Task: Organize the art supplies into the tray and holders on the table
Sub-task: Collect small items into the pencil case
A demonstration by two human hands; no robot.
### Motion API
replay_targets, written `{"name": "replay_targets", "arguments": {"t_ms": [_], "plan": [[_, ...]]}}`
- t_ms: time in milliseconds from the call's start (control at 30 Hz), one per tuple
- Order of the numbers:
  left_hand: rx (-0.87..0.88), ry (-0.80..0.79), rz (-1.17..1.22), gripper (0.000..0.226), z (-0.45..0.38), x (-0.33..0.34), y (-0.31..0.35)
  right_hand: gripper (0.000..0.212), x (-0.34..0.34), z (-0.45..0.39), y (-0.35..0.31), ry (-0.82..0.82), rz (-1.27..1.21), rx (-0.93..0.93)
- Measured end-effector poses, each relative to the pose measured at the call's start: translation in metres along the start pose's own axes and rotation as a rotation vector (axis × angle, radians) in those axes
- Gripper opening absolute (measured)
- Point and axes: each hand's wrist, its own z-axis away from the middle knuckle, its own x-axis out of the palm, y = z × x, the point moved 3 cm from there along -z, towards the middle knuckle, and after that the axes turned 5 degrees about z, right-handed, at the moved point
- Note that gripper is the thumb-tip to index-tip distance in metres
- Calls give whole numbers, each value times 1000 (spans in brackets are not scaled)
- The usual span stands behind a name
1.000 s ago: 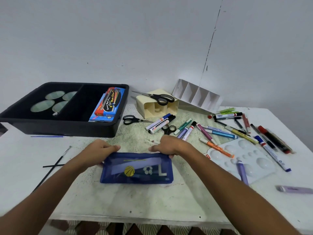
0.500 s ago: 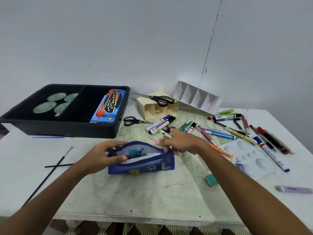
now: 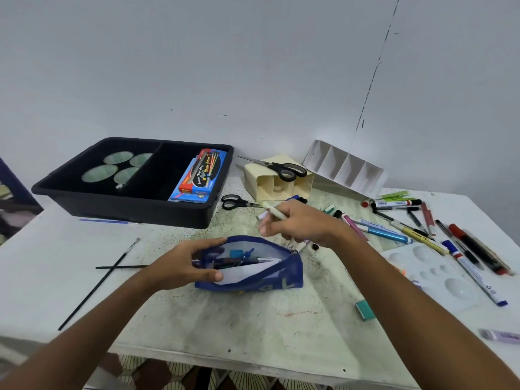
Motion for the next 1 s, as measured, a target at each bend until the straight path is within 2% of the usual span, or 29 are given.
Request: {"name": "replay_targets", "arguments": {"t_ms": [67, 133, 200, 333, 467, 567, 700, 800, 867, 933, 1000], "plan": [[-5, -2, 10, 78, 0, 0, 0, 8, 10, -3, -15, -12, -176, -88], [-8, -3, 17, 81, 0, 0, -1, 15, 24, -6, -25, -34, -393, -129], [-10, -7, 31, 81, -1, 0, 0, 19, 40, -11, -31, -40, -421, -154], [22, -4, 64, 73, -1, 0, 0, 14, 64, -21, -28, -36, -63, -129], [34, 16, 119, 84, 0, 0, -2, 10, 73, -24, -15, -96, 645, -102], [13, 27, 113, 88, 0, -3, -5, 18, 75, -18, -16, -70, 805, -143], [-4, 20, 157, 86, 0, -4, -9, 23, 54, -15, -11, 10, 611, -177], [-26, 43, 253, 86, 4, -7, -13, 67, 30, -9, 18, -78, 432, -89], [-12, 96, 273, 70, 6, -9, -17, 88, 22, -3, 42, -132, 313, 1], [19, 167, 305, 46, 7, -9, -18, 91, 20, 0, 63, -112, 151, 47], [44, 241, 370, 33, 8, -6, -18, 85, 20, 1, 77, -1, -29, 77]]}}
